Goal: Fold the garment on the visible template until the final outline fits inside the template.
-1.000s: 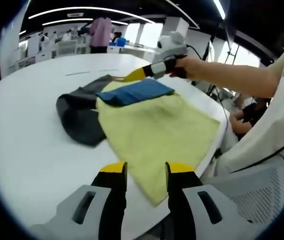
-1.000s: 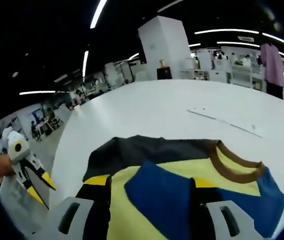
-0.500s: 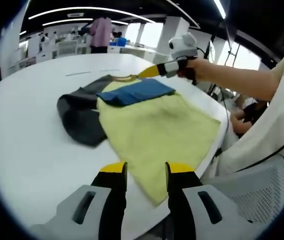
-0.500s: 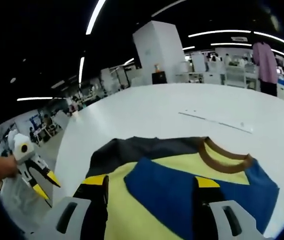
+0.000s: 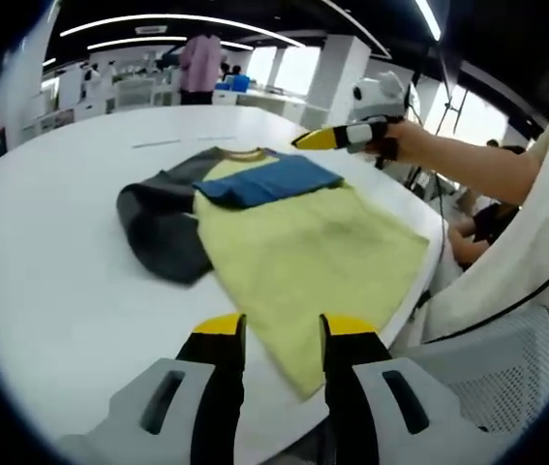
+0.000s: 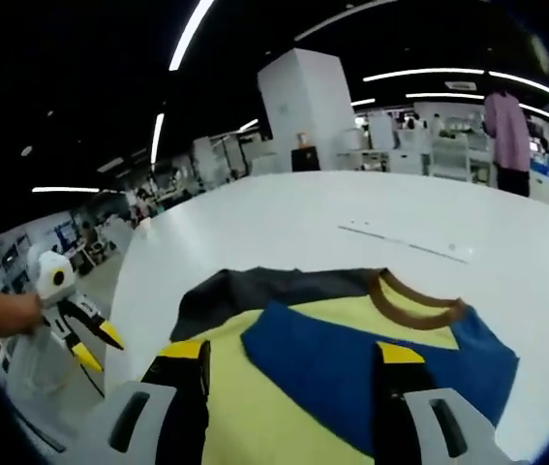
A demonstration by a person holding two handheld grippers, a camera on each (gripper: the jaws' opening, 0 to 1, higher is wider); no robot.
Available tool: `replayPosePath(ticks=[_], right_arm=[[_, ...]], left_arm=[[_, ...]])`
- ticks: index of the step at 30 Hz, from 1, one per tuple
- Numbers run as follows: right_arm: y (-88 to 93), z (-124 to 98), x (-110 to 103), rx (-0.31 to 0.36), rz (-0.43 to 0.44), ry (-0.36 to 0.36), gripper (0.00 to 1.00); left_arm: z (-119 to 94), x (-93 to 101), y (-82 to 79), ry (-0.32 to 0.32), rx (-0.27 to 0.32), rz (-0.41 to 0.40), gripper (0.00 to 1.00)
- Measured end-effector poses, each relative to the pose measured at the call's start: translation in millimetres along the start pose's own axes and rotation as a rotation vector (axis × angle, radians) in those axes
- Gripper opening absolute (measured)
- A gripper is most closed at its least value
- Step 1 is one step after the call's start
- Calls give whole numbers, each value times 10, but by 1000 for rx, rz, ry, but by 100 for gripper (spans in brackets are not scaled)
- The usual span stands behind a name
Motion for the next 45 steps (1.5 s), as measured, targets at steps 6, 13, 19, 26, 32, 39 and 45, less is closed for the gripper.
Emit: replayPosePath(ticks=[6, 13, 19, 26, 32, 39, 45], right_arm=[[91, -158, 22, -10, -4, 11, 64], [134, -338, 54, -5, -2, 28, 64], [186, -470, 55, -6, -13, 41, 64], [278, -604, 61, -10, -4, 52, 64], [339, -723, 34, -11, 0, 57, 63], [350, -888, -3, 25, 19, 63, 63], [370, -993, -64, 54, 46, 58, 64]], left_arm=[[-13, -6, -6, -8, 1, -10, 28], [-29, 9, -43, -17, -2, -8, 28], [-21, 14, -69, -21, -4, -8, 27], [-10, 2, -100, -24, -8, -7, 27], [1, -14, -138, -26, -9, -4, 27], [-14, -59, -178, -39, 3, -4, 27], [-15, -51, -185, -50, 7, -8, 27]])
Point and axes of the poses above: the point that each gripper's makers call its tool centre point, and the gripper's own axes: z roughly forward along the fingers, x roughly to its right, y roughly out of its underside, the point moved 5 cm from there along -z, roughly backward along the fingers, and after that the axes turned 5 degrees about -y, right-handed, at the moved point
